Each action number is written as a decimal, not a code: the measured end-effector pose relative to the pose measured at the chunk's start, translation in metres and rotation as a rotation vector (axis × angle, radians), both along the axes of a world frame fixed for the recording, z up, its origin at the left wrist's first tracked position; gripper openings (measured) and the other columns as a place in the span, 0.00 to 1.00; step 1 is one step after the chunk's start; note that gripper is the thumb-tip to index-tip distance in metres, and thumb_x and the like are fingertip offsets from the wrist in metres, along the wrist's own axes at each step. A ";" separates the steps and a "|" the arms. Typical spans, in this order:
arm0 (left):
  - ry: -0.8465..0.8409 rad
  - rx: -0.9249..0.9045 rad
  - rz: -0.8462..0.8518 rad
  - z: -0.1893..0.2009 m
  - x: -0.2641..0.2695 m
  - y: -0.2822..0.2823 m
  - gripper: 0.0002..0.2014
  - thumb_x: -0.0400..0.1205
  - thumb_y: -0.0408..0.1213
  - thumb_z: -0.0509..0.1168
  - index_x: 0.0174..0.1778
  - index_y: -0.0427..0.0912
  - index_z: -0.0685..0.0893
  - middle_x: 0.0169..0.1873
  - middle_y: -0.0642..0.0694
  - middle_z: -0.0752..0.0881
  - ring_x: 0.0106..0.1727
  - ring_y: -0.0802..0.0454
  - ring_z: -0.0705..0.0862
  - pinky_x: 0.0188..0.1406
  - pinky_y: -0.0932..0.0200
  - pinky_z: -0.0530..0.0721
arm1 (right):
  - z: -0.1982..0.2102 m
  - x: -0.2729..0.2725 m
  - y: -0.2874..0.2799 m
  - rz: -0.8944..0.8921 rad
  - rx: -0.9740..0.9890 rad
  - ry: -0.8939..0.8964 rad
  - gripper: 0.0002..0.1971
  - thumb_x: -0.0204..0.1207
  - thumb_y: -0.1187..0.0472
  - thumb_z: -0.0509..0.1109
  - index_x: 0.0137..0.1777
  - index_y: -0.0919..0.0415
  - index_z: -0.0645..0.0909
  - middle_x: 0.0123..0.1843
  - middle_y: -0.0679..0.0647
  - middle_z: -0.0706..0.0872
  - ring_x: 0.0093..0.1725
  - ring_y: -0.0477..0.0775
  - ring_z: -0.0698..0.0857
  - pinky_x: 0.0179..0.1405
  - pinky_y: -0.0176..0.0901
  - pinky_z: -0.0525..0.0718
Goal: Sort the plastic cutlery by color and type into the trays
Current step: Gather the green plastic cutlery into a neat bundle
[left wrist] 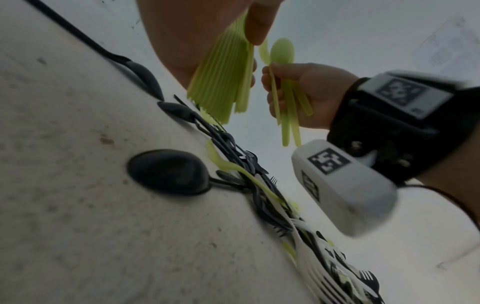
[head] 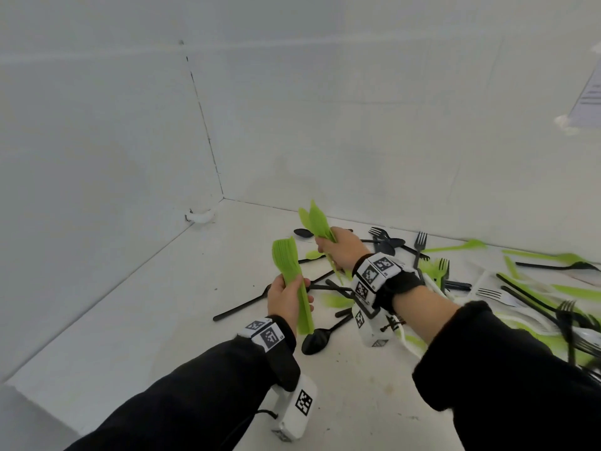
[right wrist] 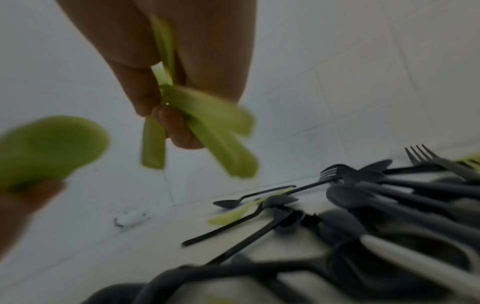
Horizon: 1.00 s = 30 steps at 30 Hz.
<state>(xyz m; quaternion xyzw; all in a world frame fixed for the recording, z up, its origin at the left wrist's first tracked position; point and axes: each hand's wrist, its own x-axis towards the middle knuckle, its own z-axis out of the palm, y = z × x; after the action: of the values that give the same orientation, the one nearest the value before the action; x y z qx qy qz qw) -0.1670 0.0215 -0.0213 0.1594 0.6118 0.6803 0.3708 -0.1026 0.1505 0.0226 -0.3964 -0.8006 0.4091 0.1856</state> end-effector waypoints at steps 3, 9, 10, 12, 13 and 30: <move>-0.003 0.023 -0.014 0.002 0.007 0.007 0.04 0.85 0.32 0.58 0.52 0.38 0.77 0.38 0.44 0.81 0.30 0.49 0.77 0.29 0.56 0.77 | -0.014 0.017 -0.024 0.011 -0.089 0.054 0.10 0.79 0.55 0.64 0.38 0.57 0.73 0.29 0.49 0.74 0.28 0.48 0.73 0.30 0.40 0.71; -0.043 0.032 -0.069 -0.008 0.030 0.012 0.09 0.83 0.32 0.61 0.57 0.39 0.82 0.55 0.34 0.86 0.58 0.35 0.84 0.62 0.35 0.81 | -0.034 0.049 -0.057 -0.029 -0.074 0.158 0.03 0.80 0.59 0.63 0.48 0.57 0.75 0.36 0.48 0.79 0.33 0.45 0.77 0.33 0.36 0.75; -0.059 0.028 -0.087 -0.010 0.034 0.012 0.10 0.84 0.32 0.61 0.58 0.38 0.82 0.56 0.34 0.85 0.59 0.34 0.84 0.62 0.33 0.80 | -0.035 0.054 -0.059 -0.035 -0.073 0.157 0.03 0.81 0.59 0.63 0.46 0.56 0.76 0.37 0.50 0.80 0.35 0.47 0.78 0.36 0.38 0.76; -0.085 0.029 -0.132 -0.014 0.042 0.011 0.11 0.84 0.32 0.60 0.61 0.37 0.81 0.55 0.33 0.85 0.58 0.33 0.84 0.60 0.32 0.80 | -0.038 0.064 -0.062 -0.036 -0.093 0.159 0.08 0.81 0.60 0.62 0.40 0.52 0.76 0.35 0.48 0.78 0.33 0.46 0.76 0.33 0.38 0.74; -0.094 0.034 -0.150 -0.015 0.045 0.010 0.12 0.84 0.32 0.60 0.62 0.35 0.80 0.54 0.33 0.85 0.56 0.34 0.84 0.58 0.34 0.82 | -0.038 0.068 -0.064 -0.028 -0.112 0.166 0.10 0.81 0.61 0.62 0.38 0.50 0.75 0.32 0.46 0.76 0.30 0.44 0.74 0.29 0.35 0.72; -0.014 -0.009 -0.259 -0.024 0.096 0.015 0.06 0.82 0.35 0.64 0.50 0.43 0.85 0.45 0.35 0.86 0.46 0.41 0.83 0.54 0.44 0.81 | -0.034 0.128 -0.067 -0.292 -0.394 0.344 0.06 0.81 0.59 0.60 0.42 0.55 0.69 0.34 0.51 0.73 0.25 0.47 0.70 0.20 0.37 0.68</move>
<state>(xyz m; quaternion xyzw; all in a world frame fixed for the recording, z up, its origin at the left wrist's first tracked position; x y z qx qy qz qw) -0.0709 0.0364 -0.0453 0.2309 0.5865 0.6250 0.4605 0.0249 0.0837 -0.0111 -0.4605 -0.5971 0.5867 0.2951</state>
